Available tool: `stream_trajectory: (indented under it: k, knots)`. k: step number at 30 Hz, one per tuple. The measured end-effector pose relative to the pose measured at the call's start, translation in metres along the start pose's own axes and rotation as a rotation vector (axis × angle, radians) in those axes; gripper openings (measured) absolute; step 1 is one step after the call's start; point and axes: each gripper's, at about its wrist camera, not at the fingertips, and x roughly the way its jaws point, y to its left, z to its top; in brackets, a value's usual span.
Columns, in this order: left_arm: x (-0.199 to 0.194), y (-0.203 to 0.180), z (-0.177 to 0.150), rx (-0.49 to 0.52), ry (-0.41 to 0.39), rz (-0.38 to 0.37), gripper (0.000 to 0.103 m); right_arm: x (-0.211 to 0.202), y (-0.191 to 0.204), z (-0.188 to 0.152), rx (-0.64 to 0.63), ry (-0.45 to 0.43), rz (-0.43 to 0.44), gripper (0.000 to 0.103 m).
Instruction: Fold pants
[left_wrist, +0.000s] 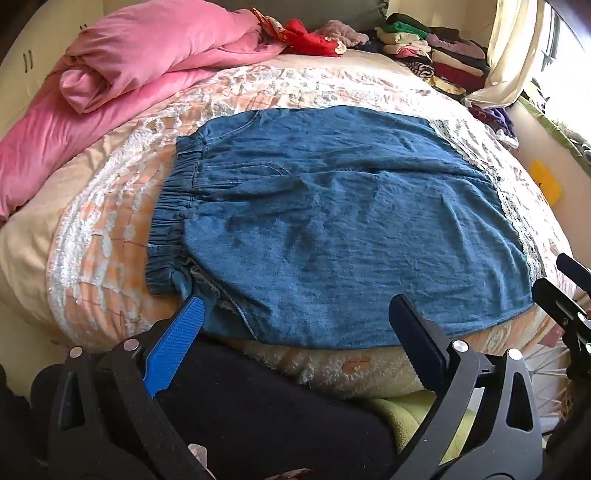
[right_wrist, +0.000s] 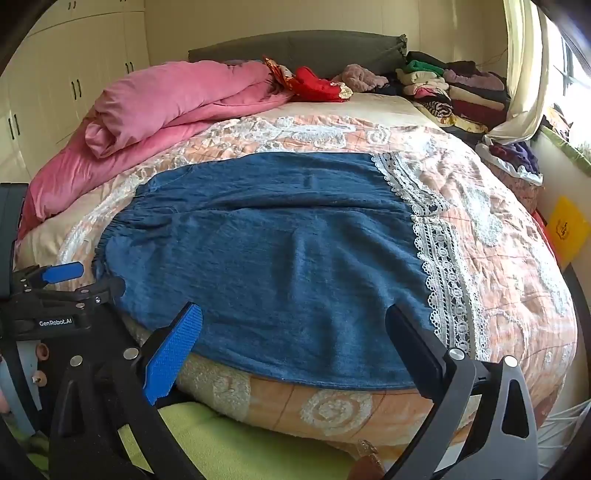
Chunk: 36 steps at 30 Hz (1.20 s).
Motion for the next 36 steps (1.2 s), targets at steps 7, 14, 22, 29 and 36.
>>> stream_trajectory:
  k: [7, 14, 22, 29, 36]
  knots:
    - [0.0009, -0.0017, 0.0001, 0.006, -0.001, 0.007, 0.094, 0.0006, 0.0004, -0.0005, 0.002, 0.002, 0.000, 0.099]
    - [0.0006, -0.0014, -0.0001, 0.009, -0.005, 0.006, 0.094, -0.0009, 0.0006, -0.0013, 0.003, 0.005, 0.005, 0.099]
    - [-0.0001, -0.0013, -0.0005, 0.009, -0.003, 0.006, 0.094, -0.0003, 0.0005, -0.0017, 0.005, 0.003, 0.004, 0.099]
    - [-0.0009, -0.0009, 0.0008, 0.012, -0.002, 0.010, 0.094, 0.0002, 0.0008, -0.0021, 0.003, 0.006, 0.005, 0.099]
    - [-0.0005, -0.0004, 0.0015, 0.017, -0.005, 0.016, 0.094, 0.0003, 0.0001, -0.0017, 0.003, 0.006, 0.006, 0.099]
